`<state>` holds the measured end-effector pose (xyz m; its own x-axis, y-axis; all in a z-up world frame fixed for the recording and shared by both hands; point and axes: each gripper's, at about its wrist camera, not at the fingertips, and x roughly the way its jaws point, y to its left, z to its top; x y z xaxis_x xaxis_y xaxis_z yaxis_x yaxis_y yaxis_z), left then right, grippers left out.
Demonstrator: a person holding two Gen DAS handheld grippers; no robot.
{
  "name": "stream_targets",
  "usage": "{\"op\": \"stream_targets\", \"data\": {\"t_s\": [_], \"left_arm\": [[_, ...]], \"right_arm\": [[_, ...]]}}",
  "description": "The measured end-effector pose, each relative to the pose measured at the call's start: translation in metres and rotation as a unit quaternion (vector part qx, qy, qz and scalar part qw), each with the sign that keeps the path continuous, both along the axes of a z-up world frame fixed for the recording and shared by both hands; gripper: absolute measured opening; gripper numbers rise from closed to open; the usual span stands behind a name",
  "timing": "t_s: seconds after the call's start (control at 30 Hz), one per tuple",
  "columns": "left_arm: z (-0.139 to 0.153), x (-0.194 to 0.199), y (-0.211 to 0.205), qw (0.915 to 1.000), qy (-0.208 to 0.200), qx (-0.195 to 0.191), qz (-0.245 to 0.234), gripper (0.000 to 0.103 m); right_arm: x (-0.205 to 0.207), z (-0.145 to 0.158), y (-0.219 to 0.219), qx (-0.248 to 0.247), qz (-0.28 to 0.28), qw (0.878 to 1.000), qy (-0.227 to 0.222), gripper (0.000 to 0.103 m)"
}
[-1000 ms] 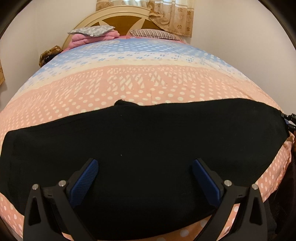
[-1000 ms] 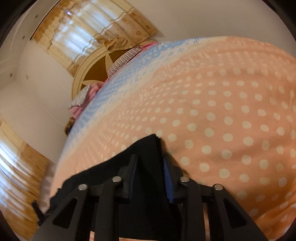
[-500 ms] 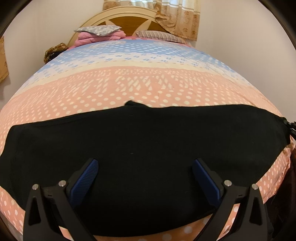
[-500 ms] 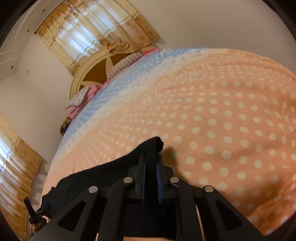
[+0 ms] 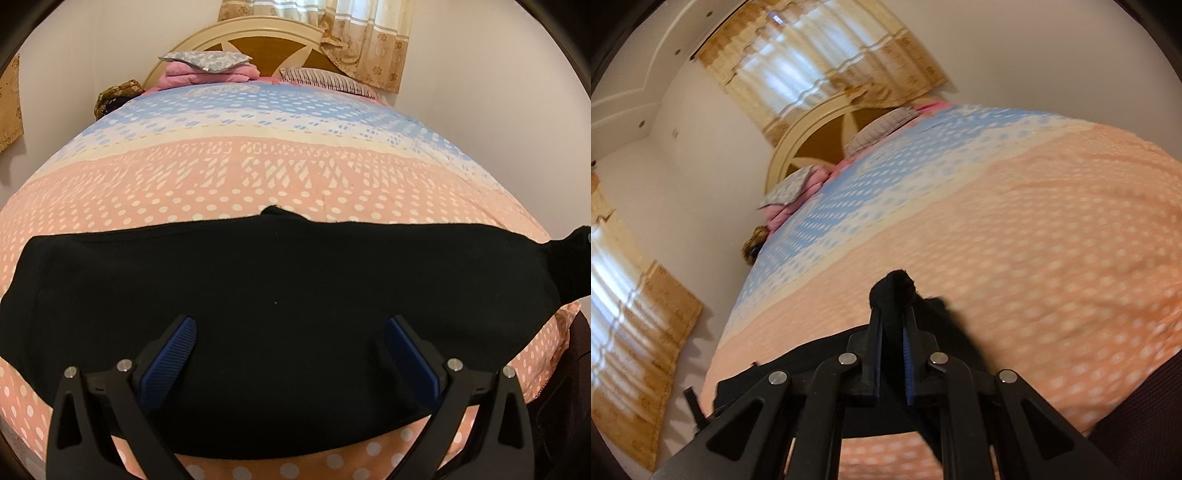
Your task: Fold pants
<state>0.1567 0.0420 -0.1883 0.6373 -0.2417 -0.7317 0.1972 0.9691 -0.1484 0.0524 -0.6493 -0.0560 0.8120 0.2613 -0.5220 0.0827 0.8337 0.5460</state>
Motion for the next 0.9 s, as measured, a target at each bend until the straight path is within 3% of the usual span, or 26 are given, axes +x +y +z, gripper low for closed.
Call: {"op": "stream_targets", "data": {"t_s": [0.23, 0.4, 0.63, 0.7, 0.77, 0.8, 0.87, 0.9], "left_arm": [[-0.001, -0.001, 0.007, 0.9997, 0.0, -0.023, 0.006, 0.103], [0.001, -0.006, 0.012, 0.9994, -0.01, -0.034, 0.003, 0.103], [0.011, -0.005, 0.015, 0.9989, -0.028, -0.037, 0.0, 0.103], [0.01, -0.005, 0.012, 0.9989, -0.025, -0.039, -0.006, 0.103], [0.008, -0.006, 0.006, 0.9989, -0.021, -0.039, -0.017, 0.103], [0.007, -0.007, 0.003, 0.9988, -0.019, -0.039, -0.021, 0.103], [0.005, -0.009, -0.005, 0.9983, -0.013, -0.042, -0.039, 0.103], [0.005, -0.011, -0.009, 0.9978, -0.01, -0.046, -0.046, 0.103]], "right_arm": [[0.028, 0.005, 0.087, 0.034, 0.059, 0.998, -0.002, 0.009], [0.056, -0.012, 0.155, 0.039, 0.102, 0.994, 0.018, 0.009], [0.091, -0.053, 0.248, -0.025, 0.156, 0.986, 0.043, 0.009], [0.099, -0.068, 0.266, -0.068, 0.169, 0.982, 0.051, 0.009], [0.106, -0.085, 0.273, -0.077, 0.18, 0.979, 0.064, 0.012], [0.107, -0.092, 0.271, -0.073, 0.188, 0.977, 0.07, 0.014], [0.103, -0.093, 0.266, -0.059, 0.201, 0.975, 0.07, 0.032], [0.099, -0.089, 0.261, -0.056, 0.206, 0.975, 0.063, 0.048]]}}
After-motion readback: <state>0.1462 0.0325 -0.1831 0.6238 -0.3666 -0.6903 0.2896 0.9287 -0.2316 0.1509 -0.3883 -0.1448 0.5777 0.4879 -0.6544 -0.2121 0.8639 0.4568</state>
